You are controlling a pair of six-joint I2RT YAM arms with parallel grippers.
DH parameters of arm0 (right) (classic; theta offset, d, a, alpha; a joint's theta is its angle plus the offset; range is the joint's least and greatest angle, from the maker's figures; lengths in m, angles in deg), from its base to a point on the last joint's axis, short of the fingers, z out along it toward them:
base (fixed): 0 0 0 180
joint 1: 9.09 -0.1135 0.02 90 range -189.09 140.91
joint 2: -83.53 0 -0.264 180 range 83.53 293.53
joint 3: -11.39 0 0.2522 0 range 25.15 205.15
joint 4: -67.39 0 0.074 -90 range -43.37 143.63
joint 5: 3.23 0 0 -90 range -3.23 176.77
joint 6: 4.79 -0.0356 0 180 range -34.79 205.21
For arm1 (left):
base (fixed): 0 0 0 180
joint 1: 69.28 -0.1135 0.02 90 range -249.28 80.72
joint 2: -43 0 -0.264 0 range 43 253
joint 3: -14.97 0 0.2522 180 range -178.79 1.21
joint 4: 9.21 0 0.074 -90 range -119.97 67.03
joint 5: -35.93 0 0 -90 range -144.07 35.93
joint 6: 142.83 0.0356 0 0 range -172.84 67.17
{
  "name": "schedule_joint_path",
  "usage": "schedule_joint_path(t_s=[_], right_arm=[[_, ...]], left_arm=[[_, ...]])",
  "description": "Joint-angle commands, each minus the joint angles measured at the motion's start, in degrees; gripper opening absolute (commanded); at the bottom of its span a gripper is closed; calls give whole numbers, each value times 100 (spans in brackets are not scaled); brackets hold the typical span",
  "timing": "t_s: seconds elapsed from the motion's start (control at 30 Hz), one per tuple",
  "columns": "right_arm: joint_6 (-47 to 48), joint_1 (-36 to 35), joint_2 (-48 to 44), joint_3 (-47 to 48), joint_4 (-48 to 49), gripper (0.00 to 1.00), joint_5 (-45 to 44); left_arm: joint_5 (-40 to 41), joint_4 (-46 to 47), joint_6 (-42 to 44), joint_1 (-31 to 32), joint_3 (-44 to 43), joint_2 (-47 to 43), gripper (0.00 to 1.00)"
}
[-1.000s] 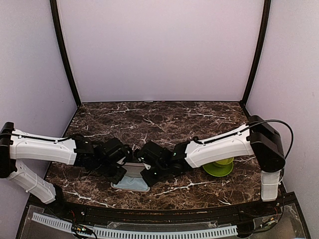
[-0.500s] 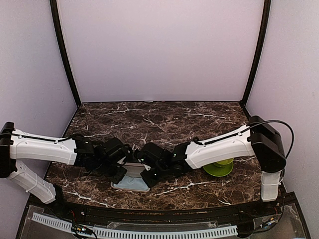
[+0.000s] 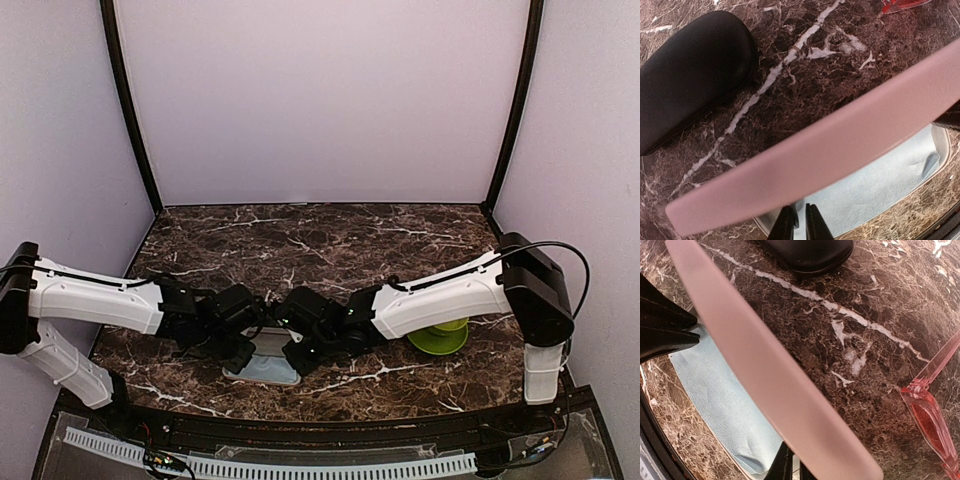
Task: Organize the sunglasses
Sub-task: Place the glasses cleaning cloth in the sunglasses case.
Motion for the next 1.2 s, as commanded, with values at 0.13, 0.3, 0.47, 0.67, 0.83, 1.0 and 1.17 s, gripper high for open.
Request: schedule_joint_path(t_s=[0.13,0.3,0.47,0.67,0.83,1.0,1.17], right_arm=[[28,-77,-218,55,-74,14,-127],[-23,-96,-343,-33,-37,17,-124],[-98,-95,-597,-329,317,20,91],[-174,-96,-1078,-845,815,27,466],[-270,-74,-1643,-1393,937,34,484],[-460,159,-2282,-1771,694,48,322],[-684,731,-2831,-1933,261,52,18]], left_arm=[[230,-213,-156,138,-120,19,19],[275,-280,-252,207,-128,-17,28],[412,-445,-434,281,-103,-127,38],[564,-674,-641,290,-55,-396,47],[521,-830,-711,288,-75,-752,53],[329,-607,-606,285,-97,-1389,58],[471,-300,-383,286,-199,-1881,64]])
